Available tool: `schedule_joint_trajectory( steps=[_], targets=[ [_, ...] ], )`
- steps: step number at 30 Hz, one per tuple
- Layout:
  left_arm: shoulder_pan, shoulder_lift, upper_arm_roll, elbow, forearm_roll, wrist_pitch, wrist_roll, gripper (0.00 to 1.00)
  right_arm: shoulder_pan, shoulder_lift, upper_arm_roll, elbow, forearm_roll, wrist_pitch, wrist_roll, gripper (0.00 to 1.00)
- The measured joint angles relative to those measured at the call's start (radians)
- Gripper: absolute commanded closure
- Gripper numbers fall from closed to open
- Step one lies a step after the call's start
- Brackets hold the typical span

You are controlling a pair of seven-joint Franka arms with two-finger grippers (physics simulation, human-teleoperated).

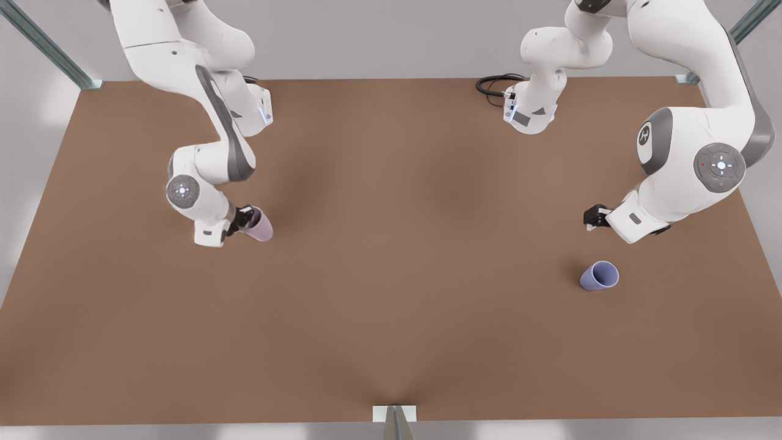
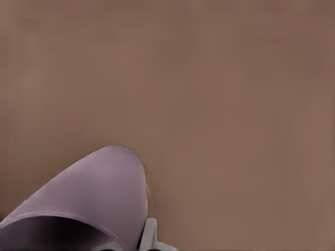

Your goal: Stack the cups, with the pink cup at the bottom and the purple cup at the top

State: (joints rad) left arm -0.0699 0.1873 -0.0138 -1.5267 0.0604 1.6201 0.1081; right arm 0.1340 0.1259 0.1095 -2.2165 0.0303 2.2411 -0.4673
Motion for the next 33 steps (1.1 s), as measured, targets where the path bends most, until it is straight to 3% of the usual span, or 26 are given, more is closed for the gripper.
schedule_joint_trajectory(
  steps=[2, 6, 12, 19, 31, 33],
  targets=[
    [0.009, 0.000, 0.002, -0.015, 0.000, 0.011, 0.001, 0.00, 0.110, 0.053, 0.025, 0.135, 0.031, -0.043, 0.046, 0.79],
    [0.029, 0.018, 0.029, -0.074, -0.012, 0.065, 0.008, 0.00, 0.357, 0.333, 0.033, 0.597, 0.076, -0.163, 0.200, 0.79],
    [0.066, 0.085, 0.122, -0.176, -0.077, 0.236, 0.069, 0.00, 0.527, 0.706, 0.015, 1.115, 0.087, -0.312, 0.507, 0.79],
    [0.118, 0.190, 0.156, -0.233, -0.117, 0.451, 0.186, 0.00, 0.628, 0.838, -0.084, 1.240, 0.080, -0.380, 0.830, 0.79],
    [0.147, 0.341, 0.158, -0.235, -0.137, 0.646, 0.355, 0.00, 0.636, 0.916, -0.095, 1.307, 0.080, -0.398, 1.179, 0.78],
    [0.147, 0.360, 0.158, -0.235, -0.138, 0.656, 0.374, 0.00, 0.636, 0.920, -0.096, 1.308, 0.079, -0.395, 1.218, 0.66]
  ],
)
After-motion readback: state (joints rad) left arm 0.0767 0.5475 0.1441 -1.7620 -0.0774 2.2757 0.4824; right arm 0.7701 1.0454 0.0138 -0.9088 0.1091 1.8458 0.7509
